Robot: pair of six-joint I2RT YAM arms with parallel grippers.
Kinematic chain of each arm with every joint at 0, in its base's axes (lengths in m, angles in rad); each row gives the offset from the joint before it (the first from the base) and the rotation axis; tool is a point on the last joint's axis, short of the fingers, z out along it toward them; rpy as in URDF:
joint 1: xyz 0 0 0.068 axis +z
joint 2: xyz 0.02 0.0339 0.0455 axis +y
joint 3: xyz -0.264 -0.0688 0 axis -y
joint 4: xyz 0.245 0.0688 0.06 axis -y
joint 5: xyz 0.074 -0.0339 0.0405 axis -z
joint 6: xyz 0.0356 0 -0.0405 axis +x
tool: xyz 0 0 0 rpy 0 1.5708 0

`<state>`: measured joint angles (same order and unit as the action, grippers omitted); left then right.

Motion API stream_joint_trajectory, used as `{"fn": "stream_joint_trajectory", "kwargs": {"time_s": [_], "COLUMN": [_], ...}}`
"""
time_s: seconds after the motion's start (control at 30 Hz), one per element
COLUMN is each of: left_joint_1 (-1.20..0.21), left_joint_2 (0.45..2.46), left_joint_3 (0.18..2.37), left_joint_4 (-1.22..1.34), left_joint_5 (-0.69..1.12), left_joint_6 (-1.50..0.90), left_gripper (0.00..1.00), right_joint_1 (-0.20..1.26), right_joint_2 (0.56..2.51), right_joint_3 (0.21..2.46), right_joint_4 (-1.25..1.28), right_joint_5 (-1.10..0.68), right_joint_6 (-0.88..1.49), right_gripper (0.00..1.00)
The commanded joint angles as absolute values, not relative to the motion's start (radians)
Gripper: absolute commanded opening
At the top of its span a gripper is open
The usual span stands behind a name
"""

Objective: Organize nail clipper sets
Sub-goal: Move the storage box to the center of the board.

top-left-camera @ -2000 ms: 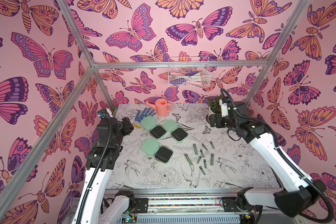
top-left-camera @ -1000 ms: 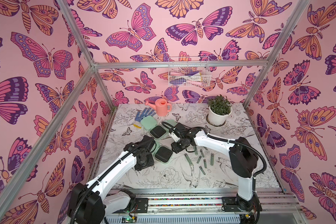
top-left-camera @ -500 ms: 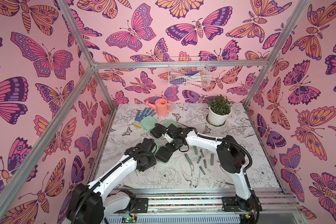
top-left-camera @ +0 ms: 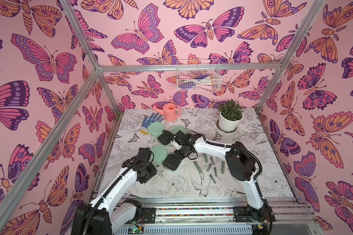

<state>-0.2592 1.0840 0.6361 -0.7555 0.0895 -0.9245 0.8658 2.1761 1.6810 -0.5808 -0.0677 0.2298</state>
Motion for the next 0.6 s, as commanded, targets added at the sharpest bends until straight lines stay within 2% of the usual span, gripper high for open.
{"fn": "stream_joint_trajectory", "kwargs": {"time_s": [0.0,0.4,0.57], "left_joint_1": [-0.251,-0.251,-0.252], "left_joint_2": [1.100,1.075,1.071], "left_joint_3": [0.629,0.634,0.636], "left_joint_4": [-0.769,-0.762,-0.761], "left_joint_5": [0.126,0.126,0.124], "left_joint_6": [-0.965,-0.943,-0.934], "left_gripper": [0.41,0.39,0.38], "right_joint_1": [0.867,0.867,0.867], "right_joint_2": [2.212,2.249,2.245], "right_joint_3": [1.727,1.760,1.748], "right_joint_4": [-0.597,-0.625,-0.626], "right_joint_5": [-0.045,-0.024,-0.026], "right_joint_6": [0.212,0.205,0.206], "right_gripper": [0.30,0.21,0.12]}}
